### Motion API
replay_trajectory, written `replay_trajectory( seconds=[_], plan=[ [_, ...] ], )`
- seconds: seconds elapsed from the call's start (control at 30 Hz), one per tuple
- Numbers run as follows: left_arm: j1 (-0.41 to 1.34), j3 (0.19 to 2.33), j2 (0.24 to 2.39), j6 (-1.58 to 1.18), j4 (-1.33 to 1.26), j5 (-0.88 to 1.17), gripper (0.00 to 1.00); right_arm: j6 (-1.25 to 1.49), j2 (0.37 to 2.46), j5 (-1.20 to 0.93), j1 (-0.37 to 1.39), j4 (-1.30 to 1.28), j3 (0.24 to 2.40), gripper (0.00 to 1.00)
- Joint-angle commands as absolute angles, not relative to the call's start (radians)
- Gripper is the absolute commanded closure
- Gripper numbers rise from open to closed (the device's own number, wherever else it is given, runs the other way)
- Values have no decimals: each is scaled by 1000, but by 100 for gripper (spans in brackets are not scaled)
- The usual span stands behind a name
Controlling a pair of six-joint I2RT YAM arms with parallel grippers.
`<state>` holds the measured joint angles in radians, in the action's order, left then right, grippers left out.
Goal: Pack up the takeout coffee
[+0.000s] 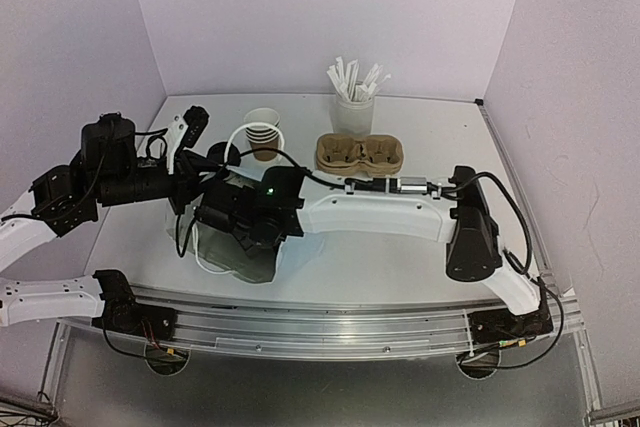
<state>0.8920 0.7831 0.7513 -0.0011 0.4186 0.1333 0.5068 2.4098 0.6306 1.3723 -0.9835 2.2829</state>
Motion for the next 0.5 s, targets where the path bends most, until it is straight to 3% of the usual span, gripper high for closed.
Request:
replay_trajectory(
  seconds=[0.0, 0.2, 0.47],
  plan=[
    [888, 769, 722, -13, 518, 85, 100, 759, 2228, 776, 1327, -951, 2244, 58],
    [887, 800, 728, 45, 461, -32, 100, 509, 2279, 571, 1328, -937, 2296, 42],
    [884, 771, 718, 9, 486, -45, 100, 448, 2198, 460, 1328, -852, 2182, 36]
  ],
)
